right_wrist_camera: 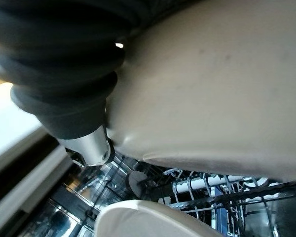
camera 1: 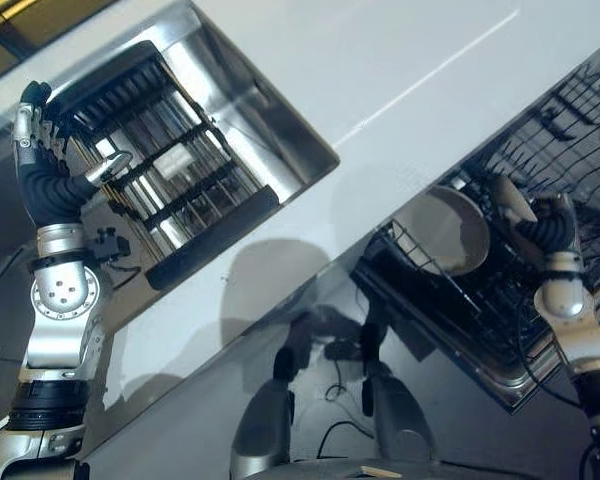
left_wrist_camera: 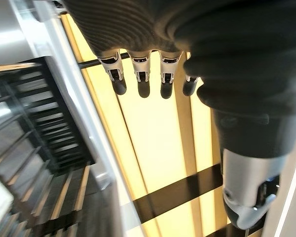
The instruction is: Pick up plates and place into dishwasher.
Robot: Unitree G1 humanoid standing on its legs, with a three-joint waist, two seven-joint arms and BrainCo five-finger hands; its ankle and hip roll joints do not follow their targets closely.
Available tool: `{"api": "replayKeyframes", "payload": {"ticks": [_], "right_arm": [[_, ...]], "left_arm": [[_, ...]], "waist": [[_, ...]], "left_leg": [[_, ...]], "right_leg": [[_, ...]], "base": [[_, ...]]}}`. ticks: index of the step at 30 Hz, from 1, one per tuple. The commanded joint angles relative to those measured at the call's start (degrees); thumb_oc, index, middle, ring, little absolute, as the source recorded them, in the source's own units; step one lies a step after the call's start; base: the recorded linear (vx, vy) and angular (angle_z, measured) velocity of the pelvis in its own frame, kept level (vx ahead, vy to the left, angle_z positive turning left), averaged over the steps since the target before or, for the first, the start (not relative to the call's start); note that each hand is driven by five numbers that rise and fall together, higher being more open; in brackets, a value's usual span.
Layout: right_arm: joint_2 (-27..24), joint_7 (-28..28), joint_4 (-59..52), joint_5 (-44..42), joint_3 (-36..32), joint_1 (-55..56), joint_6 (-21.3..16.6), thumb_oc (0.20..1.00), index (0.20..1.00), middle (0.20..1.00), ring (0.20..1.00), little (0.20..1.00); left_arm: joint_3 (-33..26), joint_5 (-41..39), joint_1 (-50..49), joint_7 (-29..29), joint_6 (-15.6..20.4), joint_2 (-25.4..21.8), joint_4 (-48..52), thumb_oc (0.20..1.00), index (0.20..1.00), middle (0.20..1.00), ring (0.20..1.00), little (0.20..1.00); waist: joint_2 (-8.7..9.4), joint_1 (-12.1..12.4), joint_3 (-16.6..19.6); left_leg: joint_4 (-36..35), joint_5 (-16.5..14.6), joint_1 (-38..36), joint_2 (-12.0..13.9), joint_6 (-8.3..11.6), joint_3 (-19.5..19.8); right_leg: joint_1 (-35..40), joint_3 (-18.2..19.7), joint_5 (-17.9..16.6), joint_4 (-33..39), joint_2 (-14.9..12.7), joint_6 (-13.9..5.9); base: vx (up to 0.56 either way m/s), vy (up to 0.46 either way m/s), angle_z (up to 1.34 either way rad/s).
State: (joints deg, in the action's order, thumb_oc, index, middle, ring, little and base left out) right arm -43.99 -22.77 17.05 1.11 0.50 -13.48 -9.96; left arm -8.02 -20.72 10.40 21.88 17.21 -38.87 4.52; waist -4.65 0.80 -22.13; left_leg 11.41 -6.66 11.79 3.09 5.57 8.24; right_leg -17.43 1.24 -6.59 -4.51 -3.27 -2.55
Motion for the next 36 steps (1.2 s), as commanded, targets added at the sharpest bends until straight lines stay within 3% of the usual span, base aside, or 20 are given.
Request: {"api": "replayKeyframes", "payload": {"ticks": [1,11,19,24,33,34,35,36], "right_arm": [[-4.9,0.4,-1.6,1.8,0.8,-2.1,-2.5,0.2,0.2,0.2,0.2,0.2],[-11.7,9.8,2.3,4.7,7.4,-9.8,1.7,0.2,0.2,0.2,0.2,0.2],[-17.5,14.9,6.9,12.8,14.1,-13.2,8.5,0.2,0.2,0.2,0.2,0.2],[-17.3,14.9,12.0,13.9,18.0,-16.0,11.9,0.2,0.2,0.2,0.2,0.2],[-14.4,10.9,16.5,10.8,19.6,-18.1,13.1,0.2,0.2,0.2,0.2,0.2],[-14.2,10.3,16.5,10.1,19.1,-18.1,13.3,0.351,0.351,0.351,0.351,0.351],[-13.9,9.7,16.5,9.6,18.7,-18.0,13.2,0.824,0.824,0.824,0.824,0.824],[-13.6,8.8,16.8,9.8,18.1,-17.7,13.0,1.0,1.0,1.0,1.0,1.0]], "left_arm": [[-0.2,2.6,1.1,2.6,3.9,-2.5,0.2,1.0,1.0,1.0,1.0,1.0],[0.8,2.2,3.0,4.9,2.7,-5.2,-0.7,1.0,1.0,1.0,1.0,1.0],[0.2,0.3,3.3,4.8,1.8,-8.6,-1.6,1.0,1.0,1.0,1.0,1.0],[0.7,0.3,4.8,4.4,1.1,-9.6,-2.1,1.0,1.0,1.0,1.0,1.0],[1.4,-0.1,7.3,4.0,1.4,-10.3,-3.1,1.0,1.0,1.0,1.0,1.0],[1.3,-0.1,7.4,3.8,1.4,-10.2,-3.1,1.0,1.0,1.0,1.0,1.0],[1.4,-0.1,7.4,3.7,1.3,-10.0,-3.0,1.0,1.0,1.0,1.0,1.0],[1.4,0.1,7.4,3.6,1.3,-9.9,-3.0,1.0,1.0,1.0,1.0,1.0]], "waist": [[1.14,0.0,2.4],[1.25,0.5,-1.2],[1.98,1.7,-2.8],[1.83,2.3,-4.1],[0.91,2.1,-5.7],[0.85,1.9,-5.6],[0.8,1.8,-5.6],[0.72,1.7,-5.5]], "left_leg": [[-0.4,6.5,6.8,-0.4,0.26,2.8],[2.0,7.3,10.2,0.7,1.09,1.9],[4.4,7.5,11.5,0.8,1.2,1.9],[5.6,7.8,12.7,1.0,1.2,2.0],[5.4,8.0,13.0,0.7,0.74,1.5],[5.4,8.0,12.9,0.7,0.68,1.4],[5.5,8.0,12.9,0.7,0.66,1.4],[5.5,7.9,12.7,0.7,0.68,1.2]], "right_leg": [[1.0,-1.7,9.8,-7.2,-2.2,-2.72],[-1.8,-3.5,10.9,-9.8,-1.1,-0.86],[-1.6,-4.8,11.6,-11.0,-0.3,0.42],[-1.9,-5.4,11.8,-11.9,0.0,0.88],[-2.2,-5.3,11.7,-12.0,0.4,1.38],[-2.1,-5.3,11.7,-12.0,0.4,1.41],[-2.1,-5.2,11.7,-12.0,0.4,1.44],[-1.9,-5.1,11.7,-11.9,0.4,1.47]], "base": [[0.09,-0.054,0.0],[0.04,-0.071,0.03],[0.06,-0.069,0.03],[0.03,-0.064,0.03],[-0.02,-0.018,0.02],[-0.04,0.013,-0.01],[0.0,0.0,0.0],[0.0,0.0,0.0]]}}
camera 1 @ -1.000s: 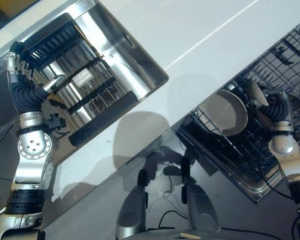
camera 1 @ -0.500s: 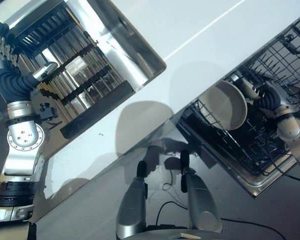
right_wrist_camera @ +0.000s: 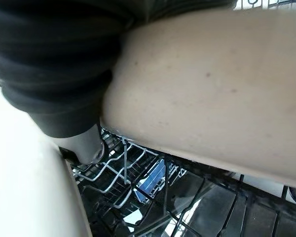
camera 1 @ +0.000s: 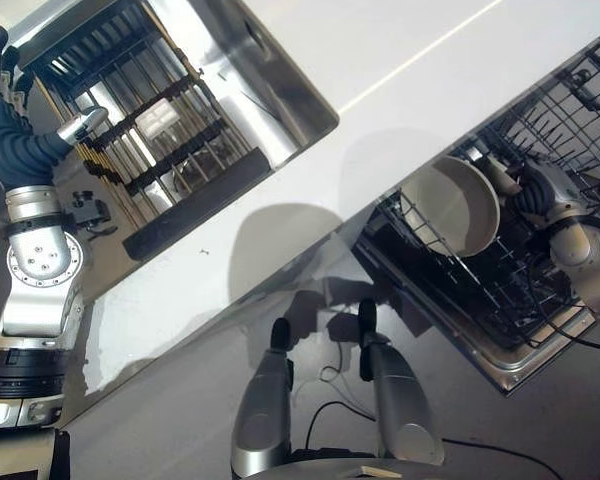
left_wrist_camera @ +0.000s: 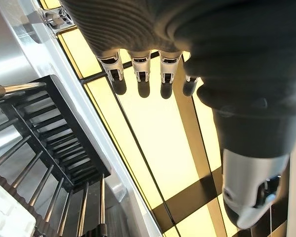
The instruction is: Pick up plates and place into dishwasher.
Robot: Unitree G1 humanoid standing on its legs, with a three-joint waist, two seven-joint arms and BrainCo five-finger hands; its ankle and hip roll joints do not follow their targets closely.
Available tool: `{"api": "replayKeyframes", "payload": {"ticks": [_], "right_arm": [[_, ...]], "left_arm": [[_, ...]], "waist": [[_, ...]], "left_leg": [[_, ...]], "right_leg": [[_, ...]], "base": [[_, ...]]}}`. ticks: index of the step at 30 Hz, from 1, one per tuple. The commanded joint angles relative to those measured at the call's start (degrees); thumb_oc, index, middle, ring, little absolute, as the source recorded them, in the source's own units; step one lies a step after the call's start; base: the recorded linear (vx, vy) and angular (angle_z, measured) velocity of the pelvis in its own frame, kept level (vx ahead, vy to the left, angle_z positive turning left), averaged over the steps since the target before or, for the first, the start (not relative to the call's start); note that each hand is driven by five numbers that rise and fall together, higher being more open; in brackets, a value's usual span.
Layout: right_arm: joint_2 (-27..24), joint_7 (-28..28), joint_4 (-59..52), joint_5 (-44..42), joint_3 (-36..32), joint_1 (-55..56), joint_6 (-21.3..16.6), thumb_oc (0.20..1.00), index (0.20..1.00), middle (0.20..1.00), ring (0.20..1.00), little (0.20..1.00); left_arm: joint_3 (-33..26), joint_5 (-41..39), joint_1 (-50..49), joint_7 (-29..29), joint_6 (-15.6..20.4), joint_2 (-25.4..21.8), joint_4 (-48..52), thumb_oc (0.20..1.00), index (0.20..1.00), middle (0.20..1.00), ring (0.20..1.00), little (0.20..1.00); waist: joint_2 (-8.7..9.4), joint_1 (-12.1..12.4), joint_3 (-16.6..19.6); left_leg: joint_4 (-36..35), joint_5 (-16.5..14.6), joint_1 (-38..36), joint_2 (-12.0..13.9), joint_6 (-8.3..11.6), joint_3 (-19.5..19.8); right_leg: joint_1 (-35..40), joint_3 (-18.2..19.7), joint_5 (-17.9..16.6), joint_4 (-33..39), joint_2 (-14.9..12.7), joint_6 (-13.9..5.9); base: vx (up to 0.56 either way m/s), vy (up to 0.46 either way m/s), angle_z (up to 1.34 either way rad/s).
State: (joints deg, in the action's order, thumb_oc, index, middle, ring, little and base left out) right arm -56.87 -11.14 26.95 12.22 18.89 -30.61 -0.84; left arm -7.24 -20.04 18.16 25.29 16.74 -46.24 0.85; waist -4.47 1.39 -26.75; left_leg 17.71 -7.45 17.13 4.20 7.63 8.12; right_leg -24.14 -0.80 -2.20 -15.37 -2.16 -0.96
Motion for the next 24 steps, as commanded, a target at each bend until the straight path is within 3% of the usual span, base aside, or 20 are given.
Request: {"api": "replayKeyframes", "payload": {"ticks": [1,13,18,24], "right_arm": [[-0.4,-3.6,7.2,-1.3,-0.8,-0.2,3.8,1.0,1.0,1.0,1.0,1.0],[1.1,-6.5,3.8,-1.2,-7.1,3.6,3.6,1.0,1.0,1.0,1.0,1.0],[3.6,-9.2,-3.7,-1.2,-12.5,8.2,5.1,1.0,1.0,1.0,1.0,1.0],[5.8,-11.7,-13.3,4.8,-19.0,13.8,5.7,1.0,1.0,1.0,1.0,1.0]], "left_arm": [[0.6,-0.5,-0.4,0.0,1.8,-2.4,0.6,1.0,1.0,1.0,1.0,1.0],[-0.8,-0.1,-2.0,-0.9,1.0,-0.7,2.1,1.0,1.0,1.0,1.0,1.0],[-2.1,1.1,-4.3,-1.1,1.2,0.5,2.9,1.0,1.0,1.0,1.0,1.0],[-4.4,2.0,-6.9,-1.0,1.6,2.0,3.8,1.0,1.0,1.0,1.0,1.0]], "waist": [[0.49,1.0,-0.8],[0.47,-0.4,1.0],[0.75,-1.3,2.1],[0.56,-2.7,4.0]], "left_leg": [[-0.8,8.6,7.2,-0.4,-1.39,1.2],[-1.8,8.0,4.7,-0.6,-1.84,-0.4],[-1.8,7.4,3.5,-0.8,-2.11,-0.9],[-2.9,7.1,1.3,-0.6,-2.36,-2.0]], "right_leg": [[5.1,-2.9,7.3,-0.9,-0.7,-0.11],[7.3,-2.1,6.4,1.2,-1.4,-0.58],[8.4,-1.5,6.3,1.7,-1.3,-0.66],[9.8,-0.5,6.4,2.4,-1.4,-1.01]], "base": [[0.0,0.0,0.0],[-0.03,0.018,-0.01],[-0.01,0.019,-0.03],[0.0,0.071,-0.1]]}}
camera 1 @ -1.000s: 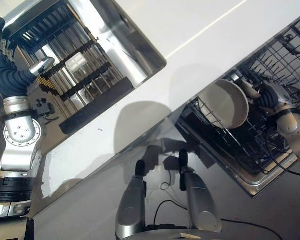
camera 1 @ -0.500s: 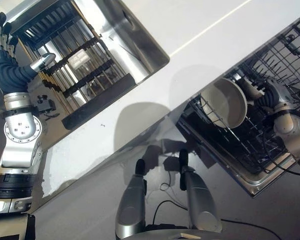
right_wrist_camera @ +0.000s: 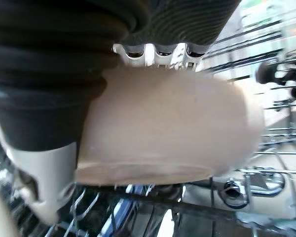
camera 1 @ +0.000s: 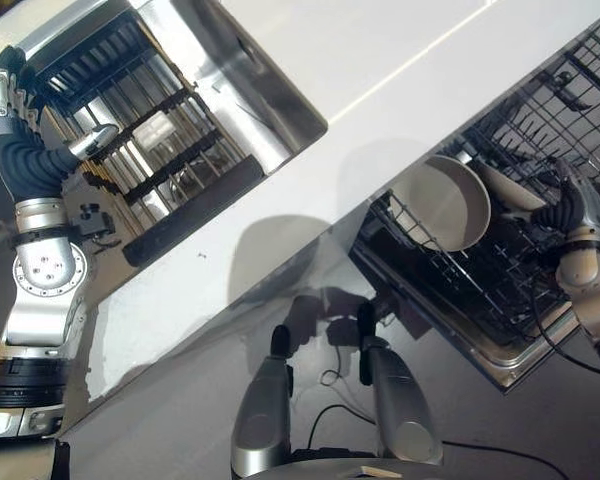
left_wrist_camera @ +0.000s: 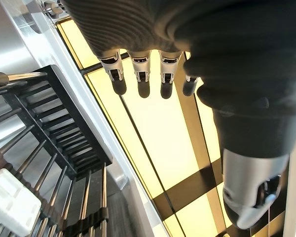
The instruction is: Pick up plates and place into dishwasher.
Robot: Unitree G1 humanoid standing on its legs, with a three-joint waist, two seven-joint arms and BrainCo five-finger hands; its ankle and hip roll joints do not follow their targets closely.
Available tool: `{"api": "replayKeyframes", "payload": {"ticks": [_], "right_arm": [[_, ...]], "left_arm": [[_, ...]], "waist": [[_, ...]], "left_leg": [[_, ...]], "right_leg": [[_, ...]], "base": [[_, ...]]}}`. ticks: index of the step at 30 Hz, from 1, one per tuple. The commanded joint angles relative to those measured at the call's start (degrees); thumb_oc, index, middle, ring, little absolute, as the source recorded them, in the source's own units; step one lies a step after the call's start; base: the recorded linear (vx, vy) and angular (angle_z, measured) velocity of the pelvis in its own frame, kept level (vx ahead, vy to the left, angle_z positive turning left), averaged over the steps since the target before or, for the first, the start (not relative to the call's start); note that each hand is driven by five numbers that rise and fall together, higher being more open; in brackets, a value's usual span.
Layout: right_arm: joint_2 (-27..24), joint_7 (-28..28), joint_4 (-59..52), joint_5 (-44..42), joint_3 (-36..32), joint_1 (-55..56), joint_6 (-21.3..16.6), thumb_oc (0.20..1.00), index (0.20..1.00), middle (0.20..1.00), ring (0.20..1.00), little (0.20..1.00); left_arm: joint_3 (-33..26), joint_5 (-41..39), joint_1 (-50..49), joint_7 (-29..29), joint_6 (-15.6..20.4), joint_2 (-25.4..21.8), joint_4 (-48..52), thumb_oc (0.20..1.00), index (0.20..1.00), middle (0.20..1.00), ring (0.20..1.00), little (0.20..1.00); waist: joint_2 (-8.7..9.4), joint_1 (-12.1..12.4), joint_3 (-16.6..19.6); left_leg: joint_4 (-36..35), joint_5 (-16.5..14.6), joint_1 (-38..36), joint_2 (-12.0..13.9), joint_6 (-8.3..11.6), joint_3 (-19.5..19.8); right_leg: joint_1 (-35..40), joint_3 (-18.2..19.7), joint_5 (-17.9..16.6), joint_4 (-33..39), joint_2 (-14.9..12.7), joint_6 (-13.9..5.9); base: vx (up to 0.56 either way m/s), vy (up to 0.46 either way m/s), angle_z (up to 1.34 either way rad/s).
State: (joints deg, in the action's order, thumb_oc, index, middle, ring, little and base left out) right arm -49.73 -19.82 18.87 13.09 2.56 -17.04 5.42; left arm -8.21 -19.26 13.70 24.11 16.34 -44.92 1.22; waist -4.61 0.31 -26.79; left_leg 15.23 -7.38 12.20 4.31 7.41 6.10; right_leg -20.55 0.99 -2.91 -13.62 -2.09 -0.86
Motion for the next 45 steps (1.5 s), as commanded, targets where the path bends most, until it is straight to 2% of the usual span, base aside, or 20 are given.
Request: {"api": "replayKeyframes", "payload": {"ticks": [1,10,15,18,21,25,28,30,36,42,45], "right_arm": [[-1.3,-3.2,-6.3,4.2,-3.3,0.7,-0.3,1.0,1.0,1.0,1.0,1.0],[0.7,-3.7,-20.1,4.4,-11.0,7.1,-0.9,1.0,1.0,1.0,1.0,1.0],[2.9,-5.7,-24.9,2.4,-14.1,10.2,-3.1,1.0,1.0,1.0,1.0,1.0],[4.2,-6.2,-26.7,2.3,-15.0,12.8,-2.9,1.0,1.0,1.0,1.0,1.0],[5.4,-8.0,-26.9,-1.1,-15.3,14.2,-3.9,1.0,1.0,1.0,1.0,1.0],[8.8,-12.2,-26.4,-9.5,-15.1,15.9,-7.5,1.0,1.0,1.0,1.0,1.0],[12.5,-14.7,-25.9,-13.3,-13.9,16.3,-10.3,1.0,1.0,1.0,1.0,1.0],[14.8,-18.9,-24.6,-15.8,-13.1,16.4,-11.6,1.0,1.0,1.0,1.0,1.0],[19.1,-28.5,-19.5,-15.6,-12.6,16.4,-13.6,1.0,1.0,1.0,1.0,1.0],[18.8,-34.0,-17.0,-15.9,-12.2,14.3,-13.6,1.0,1.0,1.0,1.0,1.0],[18.7,-32.7,-15.1,-18.9,-11.9,13.5,-15.2,1.0,1.0,1.0,1.0,1.0]], "left_arm": [[-3.6,1.1,-2.7,0.1,1.7,0.9,3.6,1.0,1.0,1.0,1.0,1.0],[-7.2,1.2,-7.6,-1.4,1.5,3.6,6.1,1.0,1.0,1.0,1.0,1.0],[-8.3,1.1,-9.1,-2.6,2.1,5.6,5.9,1.0,1.0,1.0,1.0,1.0],[-8.9,0.6,-10.7,-3.3,2.2,6.6,6.2,1.0,1.0,1.0,1.0,1.0],[-9.4,-0.1,-11.6,-4.3,2.2,7.4,6.2,1.0,1.0,1.0,1.0,1.0],[-8.7,0.8,-12.3,-4.7,2.5,9.4,6.3,1.0,1.0,1.0,1.0,1.0],[-7.8,1.5,-12.7,-4.1,4.1,11.1,5.4,1.0,1.0,1.0,1.0,1.0],[-7.1,1.5,-13.1,-3.8,4.3,12.3,5.7,1.0,1.0,1.0,1.0,1.0],[-5.2,0.4,-13.7,-2.9,5.2,13.6,5.2,1.0,1.0,1.0,1.0,1.0],[-2.4,-1.0,-13.6,-1.3,5.0,14.8,5.2,1.0,1.0,1.0,1.0,1.0],[-0.9,-1.3,-13.2,-0.8,5.5,15.5,4.7,1.0,1.0,1.0,1.0,1.0]], "waist": [[0.68,-1.7,4.3],[1.15,-2.3,6.5],[0.63,-3.0,7.6],[0.22,-3.2,8.6],[-0.12,-3.4,9.4],[-0.88,-4.0,10.0],[-1.89,-4.4,9.7],[-3.07,-4.9,9.5],[-5.54,-6.2,8.7],[-8.14,-7.4,7.2],[-9.43,-7.8,6.3]], "left_leg": [[-0.6,7.0,6.0,-0.6,-2.1,-0.1],[-2.3,6.6,3.1,-0.3,-2.15,-1.1],[-2.3,6.2,2.0,-0.6,-2.17,-1.7],[-2.9,5.9,0.7,-0.9,-2.3,-2.1],[-3.7,5.5,-0.5,-1.3,-2.4,-2.7],[-3.5,4.6,-1.3,-2.0,-2.76,-3.7],[-2.0,3.4,-1.0,-2.9,-3.11,-4.3],[-1.1,2.5,-1.1,-3.8,-3.58,-4.9],[1.2,0.3,-1.2,-6.0,-4.69,-6.7],[4.2,-1.9,-1.1,-8.5,-5.36,-8.7],[5.7,-2.6,-0.7,-9.1,-5.31,-9.6]], "right_leg": [[6.4,-2.2,7.1,0.7,-1.4,-1.17],[8.3,-1.8,7.5,1.2,-1.6,-1.69],[9.0,-1.2,7.4,1.6,-2.0,-2.03],[9.7,-0.9,7.3,2.2,-2.7,-2.51],[10.4,-0.8,7.1,3.0,-3.5,-3.02],[10.5,-0.1,6.6,3.4,-4.8,-3.82],[9.7,0.8,6.3,3.1,-5.9,-4.29],[9.3,1.8,6.0,2.9,-6.9,-4.67],[8.3,4.9,5.2,2.3,-9.1,-6.25],[7.4,7.8,4.1,1.9,-11.7,-7.83],[6.6,8.8,4.0,1.0,-12.5,-8.2]], "base": [[-0.01,0.075,-0.02],[0.0,0.045,-0.05],[-0.01,0.1,0.01],[0.02,0.131,0.0],[0.01,0.125,-0.09],[-0.01,0.161,-0.09],[-0.05,0.199,-0.16],[-0.05,0.257,-0.09],[-0.03,0.22,-0.2],[0.01,0.211,-0.17],[0.0,0.178,-0.21]]}}
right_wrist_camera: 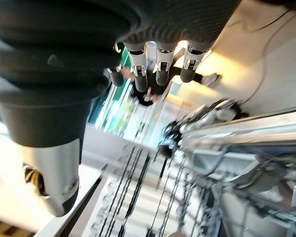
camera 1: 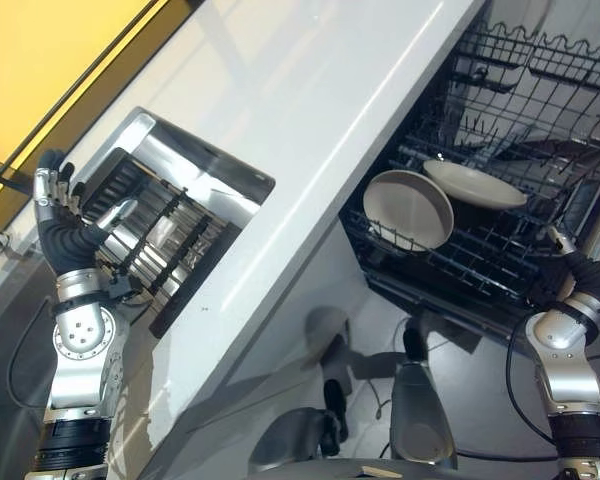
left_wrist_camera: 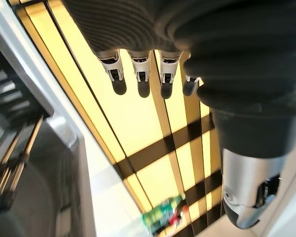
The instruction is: Pick up plates and place into dishwasher.
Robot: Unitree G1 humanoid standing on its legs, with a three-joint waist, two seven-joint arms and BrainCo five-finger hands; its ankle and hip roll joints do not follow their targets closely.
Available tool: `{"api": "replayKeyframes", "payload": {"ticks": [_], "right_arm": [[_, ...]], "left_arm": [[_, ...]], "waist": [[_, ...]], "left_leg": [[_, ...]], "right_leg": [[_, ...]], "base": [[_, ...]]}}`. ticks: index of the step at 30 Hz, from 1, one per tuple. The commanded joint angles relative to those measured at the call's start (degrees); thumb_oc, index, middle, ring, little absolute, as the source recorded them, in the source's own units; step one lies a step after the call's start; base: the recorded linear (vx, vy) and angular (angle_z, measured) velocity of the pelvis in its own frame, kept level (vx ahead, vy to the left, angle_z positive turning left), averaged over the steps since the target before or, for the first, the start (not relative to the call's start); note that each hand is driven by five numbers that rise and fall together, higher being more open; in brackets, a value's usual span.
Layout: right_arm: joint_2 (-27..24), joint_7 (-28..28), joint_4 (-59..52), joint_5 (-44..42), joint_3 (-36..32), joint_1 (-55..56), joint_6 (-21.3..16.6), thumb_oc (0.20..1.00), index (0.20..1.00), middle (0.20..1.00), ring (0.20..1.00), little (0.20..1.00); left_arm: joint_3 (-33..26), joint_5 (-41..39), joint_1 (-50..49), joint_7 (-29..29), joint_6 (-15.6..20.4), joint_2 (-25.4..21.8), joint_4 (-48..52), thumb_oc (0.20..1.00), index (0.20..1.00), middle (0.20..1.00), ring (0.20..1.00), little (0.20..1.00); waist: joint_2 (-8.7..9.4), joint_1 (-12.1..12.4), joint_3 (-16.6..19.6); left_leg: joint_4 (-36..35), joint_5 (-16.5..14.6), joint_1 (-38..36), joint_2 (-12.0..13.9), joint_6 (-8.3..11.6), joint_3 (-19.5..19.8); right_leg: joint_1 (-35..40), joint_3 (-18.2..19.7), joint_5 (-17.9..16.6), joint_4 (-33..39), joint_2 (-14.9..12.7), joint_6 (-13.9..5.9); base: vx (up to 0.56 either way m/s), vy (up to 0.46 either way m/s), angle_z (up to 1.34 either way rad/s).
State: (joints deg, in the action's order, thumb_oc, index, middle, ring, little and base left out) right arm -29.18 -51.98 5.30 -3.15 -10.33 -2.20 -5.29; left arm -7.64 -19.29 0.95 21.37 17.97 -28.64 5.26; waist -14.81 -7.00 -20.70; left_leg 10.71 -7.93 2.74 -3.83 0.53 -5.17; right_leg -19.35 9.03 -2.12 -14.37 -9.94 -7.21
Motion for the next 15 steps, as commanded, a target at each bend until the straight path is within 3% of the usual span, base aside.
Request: {"api": "replayKeyframes", "payload": {"ticks": [1,10,15], "right_arm": [[-1.7,2.1,-0.7,-4.6,1.9,-2.0,-5.2,1.0,1.0,1.0,1.0,1.0],[-0.9,7.6,4.8,-14.5,7.1,-9.5,-10.9,1.0,1.0,1.0,1.0,1.0],[-1.2,17.3,11.2,-21.9,8.3,-16.3,-13.8,1.0,1.0,1.0,1.0,1.0]], "left_arm": [[-0.7,-1.4,-0.1,2.3,4.0,-0.5,0.8,1.0,1.0,1.0,1.0,1.0],[4.5,-0.5,3.9,6.9,5.6,0.3,-0.2,1.0,1.0,1.0,1.0,1.0],[6.4,-0.9,5.6,7.7,6.1,0.4,0.5,1.0,1.0,1.0,1.0,1.0]], "waist": [[0.03,-0.7,-0.5],[-3.86,-2.3,-5.6],[-5.76,-1.6,-6.9]], "left_leg": [[11.1,-2.3,9.2,-1.4,1.6,1.4],[15.0,-2.7,15.1,-2.9,2.1,-0.1],[15.4,-2.6,16.4,-3.7,2.31,0.5]], "right_leg": [[4.7,1.4,3.4,1.0,-4.9,-1.84],[-3.1,4.4,3.8,-4.6,-5.6,-1.57],[-4.9,4.7,3.5,-5.2,-6.2,-0.99]], "base": [[-0.04,0.161,-0.22],[-0.09,0.102,-0.07],[-0.05,0.033,-0.03]]}}
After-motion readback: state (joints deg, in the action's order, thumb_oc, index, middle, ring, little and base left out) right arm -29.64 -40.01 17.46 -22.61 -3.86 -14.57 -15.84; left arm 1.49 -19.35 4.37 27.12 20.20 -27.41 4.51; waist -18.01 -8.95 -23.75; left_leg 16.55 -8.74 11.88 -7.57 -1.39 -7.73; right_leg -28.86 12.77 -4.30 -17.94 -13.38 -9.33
